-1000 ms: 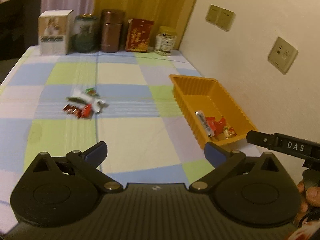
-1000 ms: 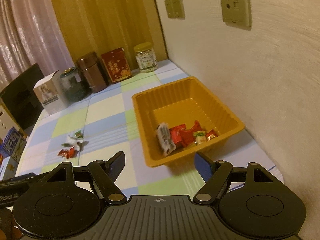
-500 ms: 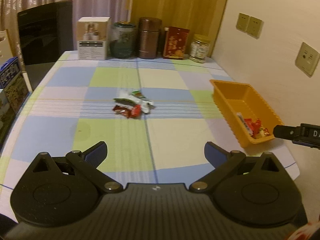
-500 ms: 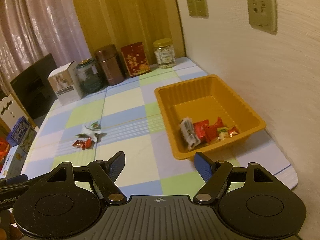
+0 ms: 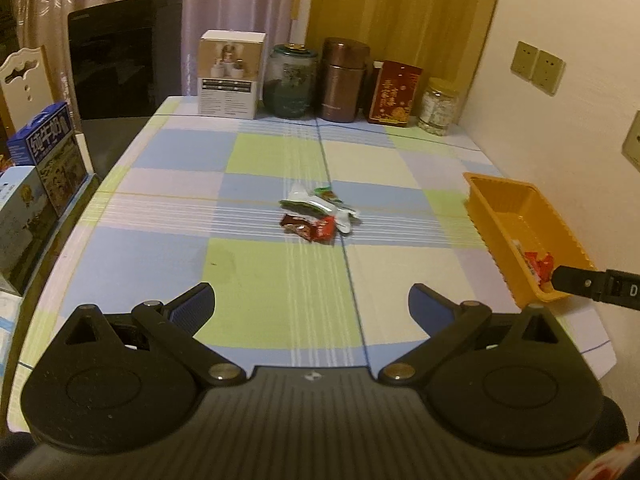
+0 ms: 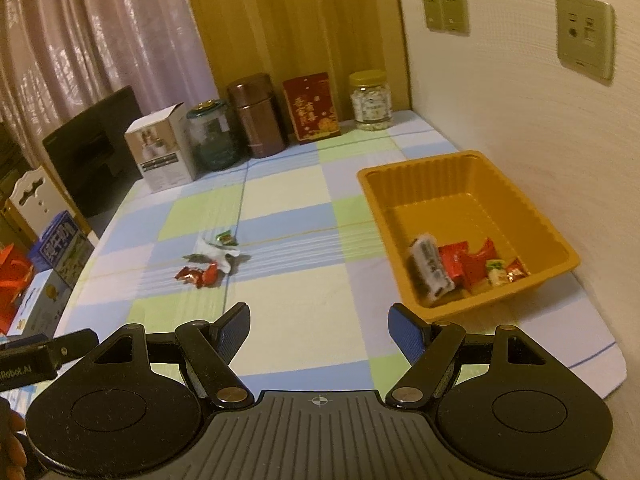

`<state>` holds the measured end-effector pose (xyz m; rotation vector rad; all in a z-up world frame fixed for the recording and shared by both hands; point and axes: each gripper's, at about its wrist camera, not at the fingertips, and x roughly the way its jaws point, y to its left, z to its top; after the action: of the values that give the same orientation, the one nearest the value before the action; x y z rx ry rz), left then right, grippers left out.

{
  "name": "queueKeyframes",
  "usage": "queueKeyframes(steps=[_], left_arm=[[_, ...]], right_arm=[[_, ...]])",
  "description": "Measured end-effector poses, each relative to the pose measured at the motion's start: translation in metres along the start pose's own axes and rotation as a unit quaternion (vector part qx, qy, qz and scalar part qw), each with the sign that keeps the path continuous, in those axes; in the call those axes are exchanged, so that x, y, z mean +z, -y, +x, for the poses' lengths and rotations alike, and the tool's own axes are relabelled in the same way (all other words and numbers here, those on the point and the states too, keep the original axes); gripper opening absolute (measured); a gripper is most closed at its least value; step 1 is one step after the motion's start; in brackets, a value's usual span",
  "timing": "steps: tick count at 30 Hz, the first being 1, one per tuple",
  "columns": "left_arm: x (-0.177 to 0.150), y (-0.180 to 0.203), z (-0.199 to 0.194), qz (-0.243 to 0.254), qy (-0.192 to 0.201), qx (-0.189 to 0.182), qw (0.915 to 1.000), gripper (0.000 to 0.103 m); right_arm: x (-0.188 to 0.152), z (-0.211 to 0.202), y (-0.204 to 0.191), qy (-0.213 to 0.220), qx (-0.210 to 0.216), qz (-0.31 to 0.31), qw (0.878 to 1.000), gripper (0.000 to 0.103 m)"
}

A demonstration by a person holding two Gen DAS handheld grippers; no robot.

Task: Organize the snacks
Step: 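Withdraw both open tools from the tray back over the remaining snacks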

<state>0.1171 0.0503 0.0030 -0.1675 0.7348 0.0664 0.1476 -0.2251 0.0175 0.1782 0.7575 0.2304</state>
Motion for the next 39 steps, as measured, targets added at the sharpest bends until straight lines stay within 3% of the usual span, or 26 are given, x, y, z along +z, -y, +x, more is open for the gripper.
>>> queueKeyframes(steps=[20, 39], left_arm=[[0.008, -0.035, 0.034, -0.018, -0.017, 0.02, 0.9995, 0.102], [0.03, -0.064, 0.118, 0.003, -0.037, 0.01, 0.9993, 0.096]], right_arm=[[0.004, 0.045, -0.032, -0.023, 0.014, -0.023, 0.999, 0.076], [0.008, 0.131, -0.062, -0.037, 0.038, -0.039, 0.998, 0.075]])
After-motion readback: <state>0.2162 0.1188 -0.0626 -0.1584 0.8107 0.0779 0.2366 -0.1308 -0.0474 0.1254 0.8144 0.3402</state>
